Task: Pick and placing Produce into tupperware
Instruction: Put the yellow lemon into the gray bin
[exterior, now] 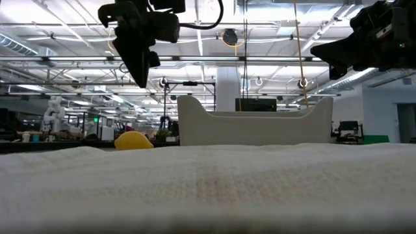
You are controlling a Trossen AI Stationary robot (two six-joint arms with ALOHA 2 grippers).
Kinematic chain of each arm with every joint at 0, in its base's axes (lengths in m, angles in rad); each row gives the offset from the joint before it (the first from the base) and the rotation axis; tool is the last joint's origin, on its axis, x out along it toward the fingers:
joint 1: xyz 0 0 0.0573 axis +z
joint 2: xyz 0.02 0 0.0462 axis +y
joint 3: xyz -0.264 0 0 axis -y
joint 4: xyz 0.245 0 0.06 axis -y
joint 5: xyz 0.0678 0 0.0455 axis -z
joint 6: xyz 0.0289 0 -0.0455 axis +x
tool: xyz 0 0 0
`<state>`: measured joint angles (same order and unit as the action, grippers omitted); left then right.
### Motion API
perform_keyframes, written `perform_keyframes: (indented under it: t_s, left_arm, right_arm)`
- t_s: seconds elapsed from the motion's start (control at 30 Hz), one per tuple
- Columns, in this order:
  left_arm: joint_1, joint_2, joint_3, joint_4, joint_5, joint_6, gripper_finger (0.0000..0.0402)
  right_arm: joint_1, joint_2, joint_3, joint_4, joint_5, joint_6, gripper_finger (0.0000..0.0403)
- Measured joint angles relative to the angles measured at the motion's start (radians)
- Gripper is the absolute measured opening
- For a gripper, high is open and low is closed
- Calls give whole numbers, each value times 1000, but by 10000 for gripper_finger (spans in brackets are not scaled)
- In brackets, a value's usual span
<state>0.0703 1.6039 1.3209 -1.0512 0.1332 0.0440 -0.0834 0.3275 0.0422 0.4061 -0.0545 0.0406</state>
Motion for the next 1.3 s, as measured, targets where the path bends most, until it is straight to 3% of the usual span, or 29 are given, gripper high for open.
perform_keyframes:
  t_s: [0.4,0.57,0.7,1.3]
  left_arm:
    - [-32,0,-1,-2,27,-1,304]
    - [-33,0,-2,7,26,2,369]
    - [-48,23,-2,39,24,10,384]
    - [-102,269,-3,88,14,40,386]
  right_arm:
    - [0,0,0,0,0,0,0]
    - [0,0,0,0,0,0,0]
    - [0,0,0,-5,0,0,0]
    - [0,0,0,-24,0,0,0]
